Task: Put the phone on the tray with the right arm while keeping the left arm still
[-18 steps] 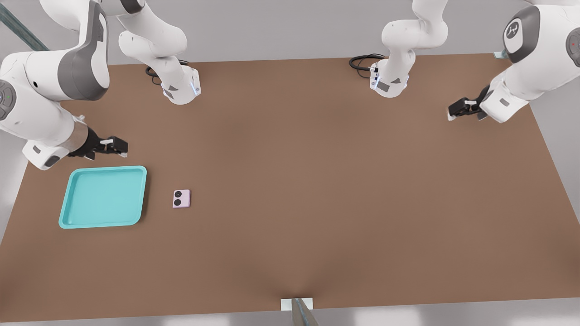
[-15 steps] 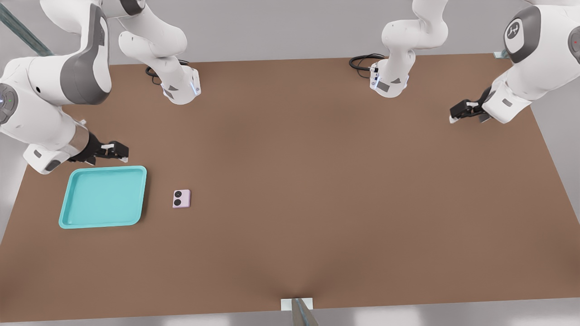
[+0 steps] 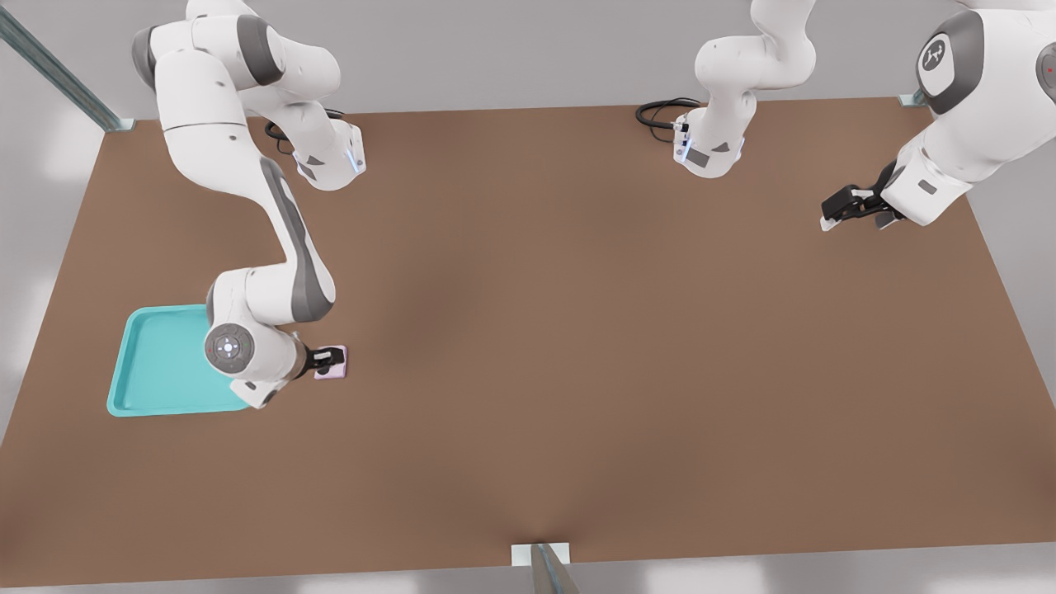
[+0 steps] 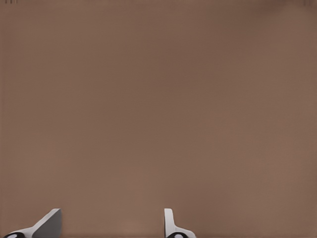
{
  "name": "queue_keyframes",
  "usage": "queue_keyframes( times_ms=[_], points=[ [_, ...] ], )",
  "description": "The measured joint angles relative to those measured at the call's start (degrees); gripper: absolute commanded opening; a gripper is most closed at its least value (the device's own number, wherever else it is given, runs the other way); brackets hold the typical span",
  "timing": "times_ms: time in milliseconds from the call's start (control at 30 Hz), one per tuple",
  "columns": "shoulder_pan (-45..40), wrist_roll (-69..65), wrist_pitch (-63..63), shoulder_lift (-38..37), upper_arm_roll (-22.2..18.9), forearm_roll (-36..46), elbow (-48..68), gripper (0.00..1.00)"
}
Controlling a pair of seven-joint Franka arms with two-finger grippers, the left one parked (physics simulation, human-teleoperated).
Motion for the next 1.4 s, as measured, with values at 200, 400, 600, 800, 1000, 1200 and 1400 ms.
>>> queue_keyframes(
  times_ms=[200, 400, 600, 800, 1000, 1200, 1400],
  points=[
    [-0.96, 0.90, 12.46, 3.53, 0.01, 0.10, -5.95, 1.00],
    [-2.18, 1.59, 22.09, 8.51, 0.00, 0.13, -7.51, 1.00],
    [-2.12, 2.12, 26.99, 7.11, 0.17, 0.13, -10.97, 1.00],
    [-2.15, 2.51, 28.84, 5.28, 0.19, 0.17, -14.85, 1.00],
    [-2.13, 2.80, 29.56, 4.04, 0.64, 0.21, -17.73, 1.00],
    [-2.42, 3.02, 29.86, 3.91, 0.88, 0.21, -19.31, 1.00],
    [-2.91, 3.17, 30.37, 4.50, 0.88, 0.22, -19.73, 1.00]
  ],
)
